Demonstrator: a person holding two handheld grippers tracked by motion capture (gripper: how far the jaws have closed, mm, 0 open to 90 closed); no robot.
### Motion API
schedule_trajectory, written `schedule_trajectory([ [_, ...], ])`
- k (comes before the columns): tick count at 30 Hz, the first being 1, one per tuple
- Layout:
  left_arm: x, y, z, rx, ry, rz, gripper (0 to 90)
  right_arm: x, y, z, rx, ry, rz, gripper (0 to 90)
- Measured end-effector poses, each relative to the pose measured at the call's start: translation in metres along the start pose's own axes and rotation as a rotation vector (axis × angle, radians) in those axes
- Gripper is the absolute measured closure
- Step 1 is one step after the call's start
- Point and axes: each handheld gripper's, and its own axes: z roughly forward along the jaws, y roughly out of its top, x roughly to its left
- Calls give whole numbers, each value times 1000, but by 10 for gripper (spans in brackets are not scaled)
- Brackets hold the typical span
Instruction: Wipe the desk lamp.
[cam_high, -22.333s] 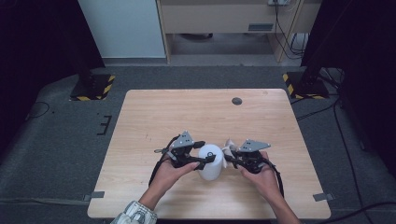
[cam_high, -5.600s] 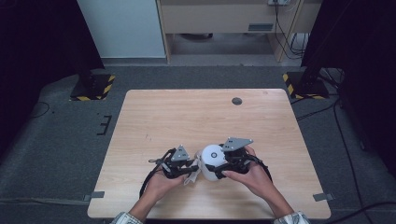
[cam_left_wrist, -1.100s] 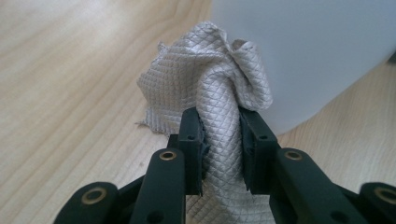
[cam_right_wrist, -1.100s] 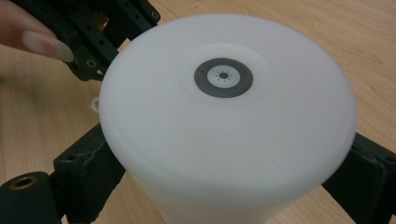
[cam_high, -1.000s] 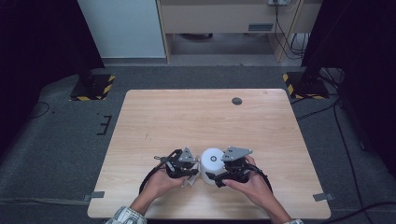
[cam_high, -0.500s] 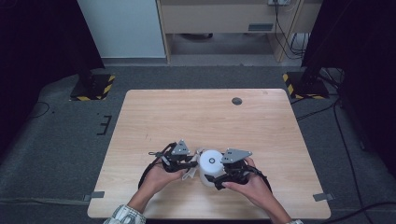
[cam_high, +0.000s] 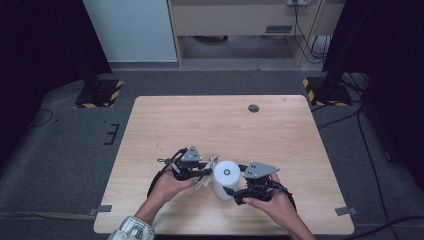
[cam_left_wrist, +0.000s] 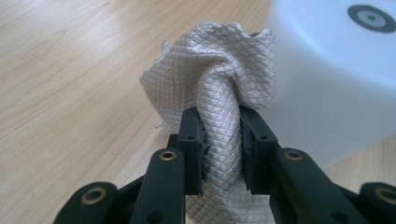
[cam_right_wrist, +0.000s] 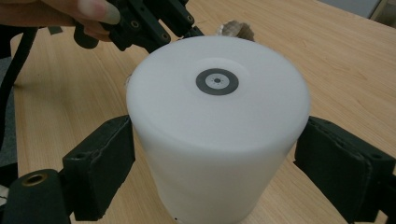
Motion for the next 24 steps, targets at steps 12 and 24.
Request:
schedule_trajectory([
  [12, -2, -10, 27, 122, 4, 61, 721, -4, -1, -1, -2, -2, 0, 134],
  [24, 0, -5, 20, 74, 3, 42, 721, -4, -1, -1, 0, -5, -2, 137],
])
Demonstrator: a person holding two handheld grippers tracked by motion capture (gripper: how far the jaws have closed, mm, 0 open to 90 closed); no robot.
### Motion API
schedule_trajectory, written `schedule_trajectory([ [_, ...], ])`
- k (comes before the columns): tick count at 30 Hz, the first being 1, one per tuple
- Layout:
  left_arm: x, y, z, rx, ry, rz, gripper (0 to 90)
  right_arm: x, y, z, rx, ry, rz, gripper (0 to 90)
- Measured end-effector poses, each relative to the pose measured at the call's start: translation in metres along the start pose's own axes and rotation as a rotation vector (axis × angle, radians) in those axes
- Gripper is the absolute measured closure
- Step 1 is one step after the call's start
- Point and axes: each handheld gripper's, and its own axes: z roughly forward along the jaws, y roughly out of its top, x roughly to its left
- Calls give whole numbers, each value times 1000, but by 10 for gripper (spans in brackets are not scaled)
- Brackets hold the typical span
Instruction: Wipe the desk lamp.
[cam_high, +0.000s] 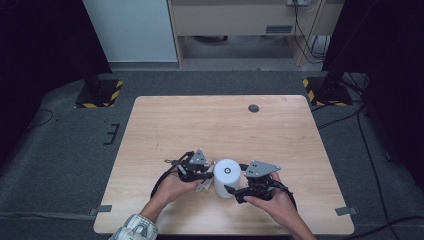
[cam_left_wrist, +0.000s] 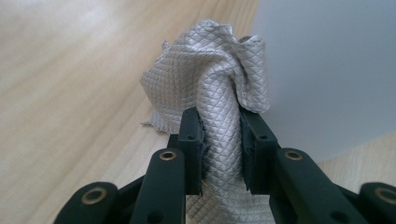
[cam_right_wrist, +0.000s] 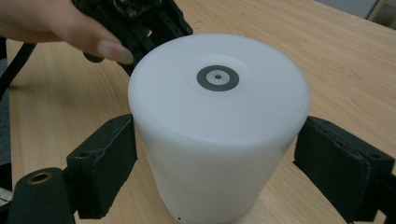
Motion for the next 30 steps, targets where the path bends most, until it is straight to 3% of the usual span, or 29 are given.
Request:
schedule_trajectory([
  [3, 0, 2, -1, 5, 1, 12, 721, 0, 0, 0, 1, -1, -1, 138],
  [8, 0, -4, 12, 70, 1, 30, 722, 0, 0, 0, 1, 0, -1, 138],
  [11, 0, -6, 15, 83, 2, 30, 721, 0, 0, 0, 0, -1, -1, 139],
  [19, 0, 3, 13, 38, 17, 15, 721, -3, 0, 0, 0, -24, 3, 134],
  [24, 0, 6, 17, 42, 4, 19, 721, -7, -1, -2, -1, -40, 16, 126],
  [30, -1, 13, 0, -13, 0, 10, 721, -7, -2, -2, -1, -38, 14, 126],
])
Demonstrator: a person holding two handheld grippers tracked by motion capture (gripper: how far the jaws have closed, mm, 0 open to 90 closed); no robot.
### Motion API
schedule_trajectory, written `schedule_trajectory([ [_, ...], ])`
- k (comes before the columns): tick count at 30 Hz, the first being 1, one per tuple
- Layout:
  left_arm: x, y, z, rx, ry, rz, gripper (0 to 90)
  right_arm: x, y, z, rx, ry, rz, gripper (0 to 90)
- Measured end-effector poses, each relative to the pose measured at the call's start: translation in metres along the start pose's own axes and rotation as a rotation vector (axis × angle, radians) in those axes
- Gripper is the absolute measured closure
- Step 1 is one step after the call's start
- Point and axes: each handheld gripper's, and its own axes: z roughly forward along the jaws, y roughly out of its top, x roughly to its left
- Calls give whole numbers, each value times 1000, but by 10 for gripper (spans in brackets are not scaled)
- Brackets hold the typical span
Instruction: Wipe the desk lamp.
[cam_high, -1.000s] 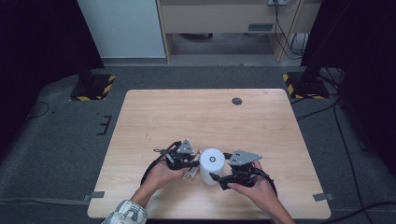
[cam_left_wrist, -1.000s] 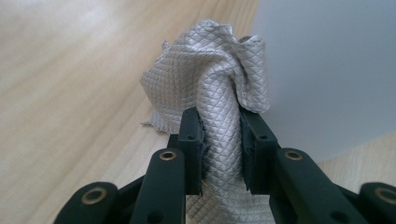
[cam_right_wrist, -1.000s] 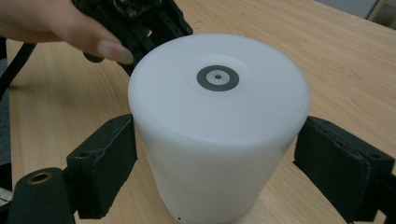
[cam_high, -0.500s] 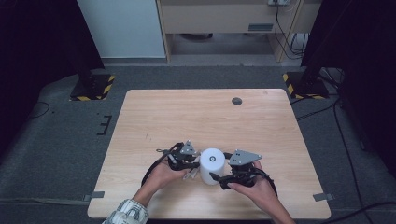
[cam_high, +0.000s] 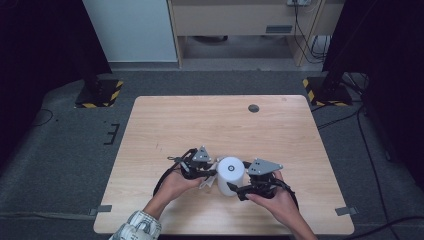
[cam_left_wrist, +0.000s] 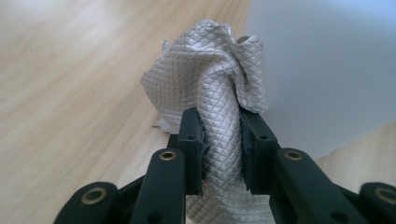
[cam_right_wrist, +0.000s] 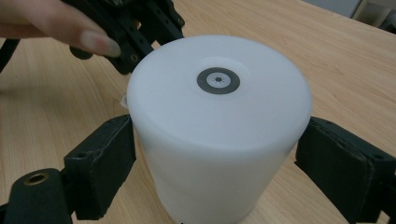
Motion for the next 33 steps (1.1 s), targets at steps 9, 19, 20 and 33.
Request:
schedule_trajectory([
  [9, 2, -3, 17, 80, 8, 35, 721, 0, 0, 0, -2, 0, 2, 125],
  [19, 3, -4, 9, 7, -9, -17, 721, -1, -1, 0, -5, 2, 6, 126],
  [20, 3, -2, 5, -9, -10, -21, 721, -1, -1, 0, -6, 3, 7, 125],
  [33, 0, -8, 14, 32, 2, -11, 721, 0, -2, 2, -10, -4, 19, 118],
])
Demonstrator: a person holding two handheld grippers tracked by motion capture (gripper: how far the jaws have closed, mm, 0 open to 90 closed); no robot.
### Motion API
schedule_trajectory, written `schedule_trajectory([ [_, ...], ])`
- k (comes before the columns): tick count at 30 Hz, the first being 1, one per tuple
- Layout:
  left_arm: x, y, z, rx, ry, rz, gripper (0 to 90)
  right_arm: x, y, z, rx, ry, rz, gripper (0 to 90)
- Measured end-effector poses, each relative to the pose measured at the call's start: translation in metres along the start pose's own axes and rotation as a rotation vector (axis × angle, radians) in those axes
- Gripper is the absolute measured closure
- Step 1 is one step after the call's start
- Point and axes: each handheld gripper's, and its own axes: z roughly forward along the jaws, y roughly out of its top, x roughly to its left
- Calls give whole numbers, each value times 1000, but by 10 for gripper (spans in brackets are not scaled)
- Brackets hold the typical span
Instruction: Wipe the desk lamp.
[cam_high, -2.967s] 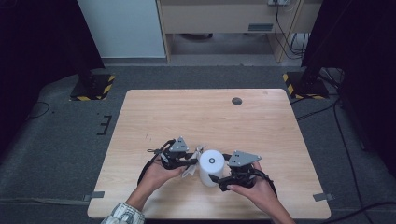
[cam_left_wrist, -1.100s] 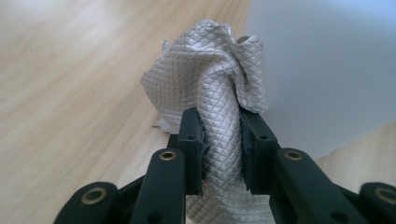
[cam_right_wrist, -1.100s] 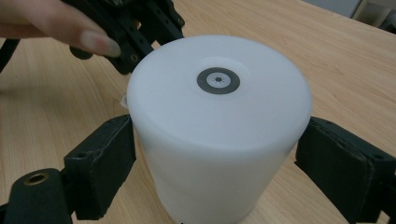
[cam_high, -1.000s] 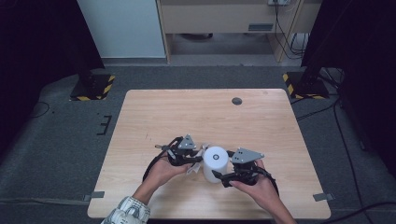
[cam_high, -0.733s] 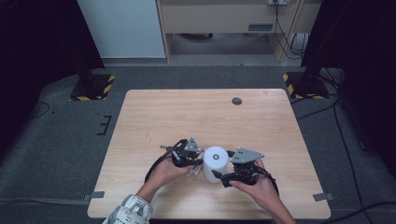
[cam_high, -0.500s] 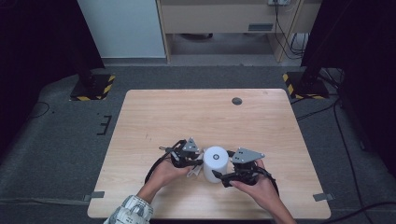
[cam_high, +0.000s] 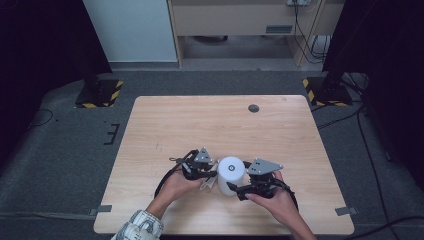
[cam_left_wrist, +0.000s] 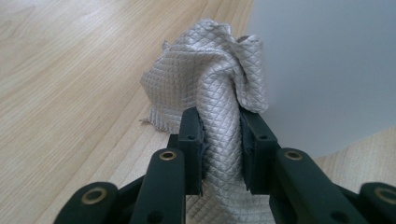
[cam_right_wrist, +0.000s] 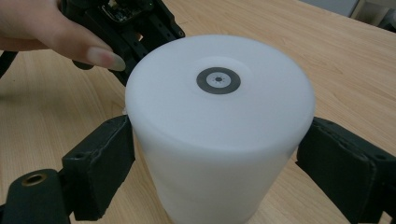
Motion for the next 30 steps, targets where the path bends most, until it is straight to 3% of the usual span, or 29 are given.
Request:
schedule_trajectory([
  [10, -18, -9, -20, -13, 4, 9, 721, 2, 2, 2, -2, -11, -7, 107],
  [15, -23, -16, -7, 66, 9, 38, 721, 2, 2, 3, -3, -11, -6, 106],
  [17, -22, -18, 0, 67, 14, 17, 721, 2, 2, 3, -2, -13, -6, 107],
  [21, -22, -16, -5, 45, 14, 11, 721, 2, 1, 3, -1, -15, -7, 105],
  [27, -26, -7, -28, -53, -5, -21, 720, 2, 2, 3, 2, -13, -7, 105],
  [30, -32, -8, -30, -46, -6, -6, 720, 2, 2, 3, 2, -16, -7, 103],
])
